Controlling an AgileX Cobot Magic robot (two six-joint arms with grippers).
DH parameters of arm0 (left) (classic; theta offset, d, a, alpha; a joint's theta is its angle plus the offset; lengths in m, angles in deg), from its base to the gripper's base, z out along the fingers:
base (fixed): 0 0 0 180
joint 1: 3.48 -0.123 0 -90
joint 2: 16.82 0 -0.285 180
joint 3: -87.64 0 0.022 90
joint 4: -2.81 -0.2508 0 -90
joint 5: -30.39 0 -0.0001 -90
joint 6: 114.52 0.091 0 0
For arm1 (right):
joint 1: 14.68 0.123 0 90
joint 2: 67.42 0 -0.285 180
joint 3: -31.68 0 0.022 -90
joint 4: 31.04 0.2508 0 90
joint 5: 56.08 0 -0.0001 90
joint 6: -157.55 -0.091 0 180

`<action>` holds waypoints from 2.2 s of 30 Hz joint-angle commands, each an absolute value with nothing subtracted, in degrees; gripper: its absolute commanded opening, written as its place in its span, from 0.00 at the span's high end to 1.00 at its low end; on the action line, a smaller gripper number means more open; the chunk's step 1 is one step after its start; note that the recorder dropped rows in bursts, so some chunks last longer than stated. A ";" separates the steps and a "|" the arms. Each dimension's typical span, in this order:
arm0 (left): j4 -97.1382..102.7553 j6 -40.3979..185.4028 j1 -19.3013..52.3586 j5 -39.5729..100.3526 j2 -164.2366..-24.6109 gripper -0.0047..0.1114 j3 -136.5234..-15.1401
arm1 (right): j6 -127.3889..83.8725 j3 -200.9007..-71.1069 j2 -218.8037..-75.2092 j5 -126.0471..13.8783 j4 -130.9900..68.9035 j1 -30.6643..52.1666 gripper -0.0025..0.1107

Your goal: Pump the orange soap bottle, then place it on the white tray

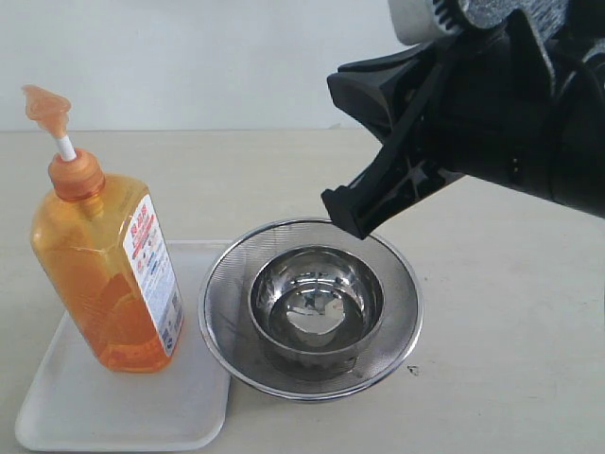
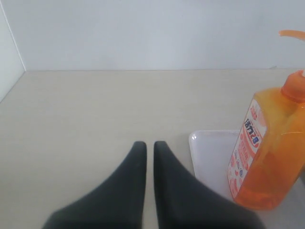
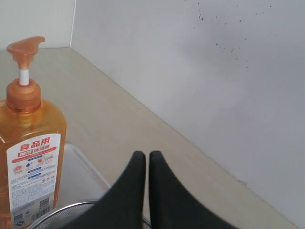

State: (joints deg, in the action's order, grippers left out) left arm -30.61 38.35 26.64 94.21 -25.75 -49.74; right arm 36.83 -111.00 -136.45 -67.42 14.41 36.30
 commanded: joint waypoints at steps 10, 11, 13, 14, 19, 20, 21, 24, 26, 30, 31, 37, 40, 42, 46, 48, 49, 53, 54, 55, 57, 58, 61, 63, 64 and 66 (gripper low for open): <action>-31.11 38.58 26.73 93.39 -25.48 0.92 -50.18 | 15.06 -106.30 -127.08 -65.11 12.52 36.22 0.98; -31.11 38.58 26.73 93.39 -25.48 0.92 -50.18 | 10.12 -104.06 -124.87 -65.11 9.10 36.22 0.98; -31.11 38.58 26.73 93.39 -25.48 0.92 -50.18 | -3.00 -97.23 -118.90 -65.79 -2.59 36.10 0.98; -31.11 38.58 26.73 93.39 -25.48 0.92 -50.18 | -8.21 -93.78 -115.80 -67.04 -8.07 36.10 0.98; -31.11 38.58 26.73 93.39 -25.48 0.92 -50.18 | -8.39 -79.33 -100.47 -76.15 -12.78 35.99 0.98; -31.11 38.58 26.73 93.39 -25.48 0.92 -50.18 | -8.46 -77.94 -99.33 -77.13 -12.78 35.99 0.98; -31.11 38.58 26.73 93.39 -25.48 0.92 -50.18 | -9.00 -76.44 -98.17 -78.01 -12.78 35.99 0.98; -31.11 38.58 26.73 93.39 -25.48 0.92 -50.18 | -14.29 -73.48 -95.84 -78.14 -17.26 35.99 0.98; -31.11 38.58 26.73 93.39 -25.48 0.92 -50.18 | -19.24 -71.81 -95.63 -78.14 -26.59 35.99 0.98; -31.11 38.58 26.73 93.39 -25.48 0.92 -50.18 | -26.48 -71.11 -95.76 -76.90 -35.49 36.13 0.98; -31.11 38.58 26.73 93.39 -25.48 0.92 -50.18 | -26.81 -71.11 -95.76 -74.97 -35.64 36.13 0.98; -31.11 38.58 26.73 93.39 -25.48 0.92 -50.18 | -26.09 -71.11 -95.76 -63.19 -35.09 36.13 0.98; -31.11 38.58 26.73 93.39 -25.48 0.92 -50.18 | -24.27 -71.11 -93.14 -62.52 -35.50 31.17 0.98; -31.11 38.58 26.73 93.39 -25.48 0.92 -50.18 | -24.55 -71.11 -88.95 -60.57 -35.50 21.92 0.98; -31.11 38.58 26.73 93.39 -25.48 0.92 -50.18 | -25.44 -71.11 -82.42 -59.60 -35.50 5.85 0.98; -31.11 38.58 26.73 93.39 -25.48 0.92 -50.18 | -26.60 -71.11 -81.30 -59.18 -35.50 -1.56 0.98; -31.11 38.58 26.73 93.39 -25.48 0.92 -50.18 | -26.60 -71.11 -81.25 -57.91 -34.93 -4.86 0.98; -31.11 38.58 26.73 93.39 -25.48 0.92 -50.18 | -26.47 -71.11 -80.88 -49.88 -34.63 -7.51 0.98; -31.11 38.58 26.73 93.39 -25.48 0.92 -50.18 | -26.47 -71.11 -79.90 -48.25 -34.63 -7.51 0.98; -31.11 38.58 26.73 93.39 -25.48 0.92 -50.18 | -26.47 -71.11 -78.92 -47.22 -34.63 -7.51 0.98; -31.11 38.58 26.73 93.39 -25.48 0.92 -50.18 | -26.38 -71.11 -75.21 -44.22 -34.63 -7.51 0.98; -31.11 38.58 26.73 93.39 -25.48 0.92 -50.18 | -26.38 -71.11 -75.21 -42.92 -34.63 -7.51 0.98; -31.11 38.58 26.73 93.39 -25.48 0.92 -50.18 | -26.38 -71.11 -75.21 -40.71 -34.63 -7.51 0.98; -31.11 38.58 26.73 93.39 -25.48 0.92 -50.18 | -26.38 -71.11 -75.21 -38.21 -33.78 -7.51 0.98; -31.11 38.58 26.73 93.39 -25.48 0.92 -50.18 | -26.38 -71.11 -75.21 -37.58 -33.32 -7.51 0.98; -31.11 38.58 26.73 93.39 -25.48 0.92 -50.18 | -26.38 -71.11 -75.21 -37.58 -32.53 -7.51 0.98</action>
State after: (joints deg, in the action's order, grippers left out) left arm -30.61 38.35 26.64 94.21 -25.75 -49.74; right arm -26.35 -71.08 -75.59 -38.29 -33.56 -7.24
